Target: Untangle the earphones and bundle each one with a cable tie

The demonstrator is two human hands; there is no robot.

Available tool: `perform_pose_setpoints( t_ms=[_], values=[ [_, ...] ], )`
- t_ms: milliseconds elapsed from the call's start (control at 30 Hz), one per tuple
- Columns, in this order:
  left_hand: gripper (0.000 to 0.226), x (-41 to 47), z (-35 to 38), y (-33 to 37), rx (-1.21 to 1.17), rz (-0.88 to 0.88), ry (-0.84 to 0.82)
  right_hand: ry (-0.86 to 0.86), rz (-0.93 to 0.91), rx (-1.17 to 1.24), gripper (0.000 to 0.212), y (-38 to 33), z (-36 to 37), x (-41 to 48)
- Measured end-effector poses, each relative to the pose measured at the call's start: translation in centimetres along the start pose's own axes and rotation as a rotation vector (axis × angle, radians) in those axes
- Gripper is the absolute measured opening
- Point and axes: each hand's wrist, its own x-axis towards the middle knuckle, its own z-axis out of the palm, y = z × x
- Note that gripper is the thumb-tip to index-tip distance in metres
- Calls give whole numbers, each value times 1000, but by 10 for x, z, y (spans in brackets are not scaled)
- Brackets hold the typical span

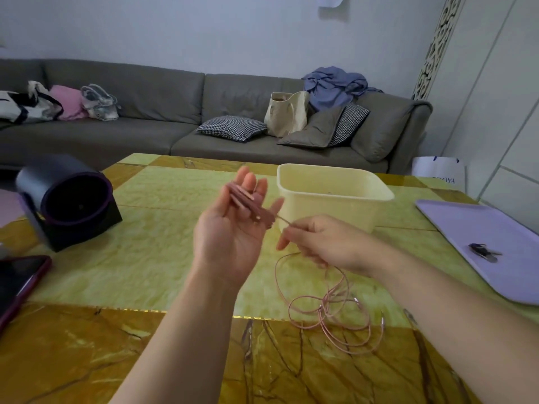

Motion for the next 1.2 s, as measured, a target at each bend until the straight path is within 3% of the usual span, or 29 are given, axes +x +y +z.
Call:
perform_pose_setpoints(
  t_ms=[167, 267, 400, 567, 700, 767, 833, 1067, 1133, 1200],
  values=[
    [36, 8, -15, -5, 572, 96, 145, -162, 3, -479, 27, -26, -6, -20],
    [38, 3, -12, -14, 792, 45, 24, -188, -59, -588, 25, -47, -16, -29],
    [48, -5, -8, -22, 1009, -91, -160, 25, -167, -485, 29, -60, -34, -26],
    [43, -9, -2, -22, 731, -316, -279, 295, -263, -400, 36, -43, -46, -4],
    [43, -12, 3, -10, 319, -388, -433, 225, -202, -126, 36, -10, -33, 13],
    [44, -12, 1, -5, 251, -370, -424, 185, -201, -76, 45, 4, -21, 19],
    [39, -11, -1, 0, 359, -354, -345, 208, -243, -141, 52, 13, -15, 23],
    [37, -14, -10, 9, 1036, -303, -139, 350, -257, -424, 34, 22, -24, 17],
    [38, -14, -8, 10, 985, -307, -104, 357, -245, -445, 33, 24, -26, 18],
    [34, -13, -5, 12, 696, -336, -123, 335, -242, -392, 33, 26, -28, 17]
  ],
)
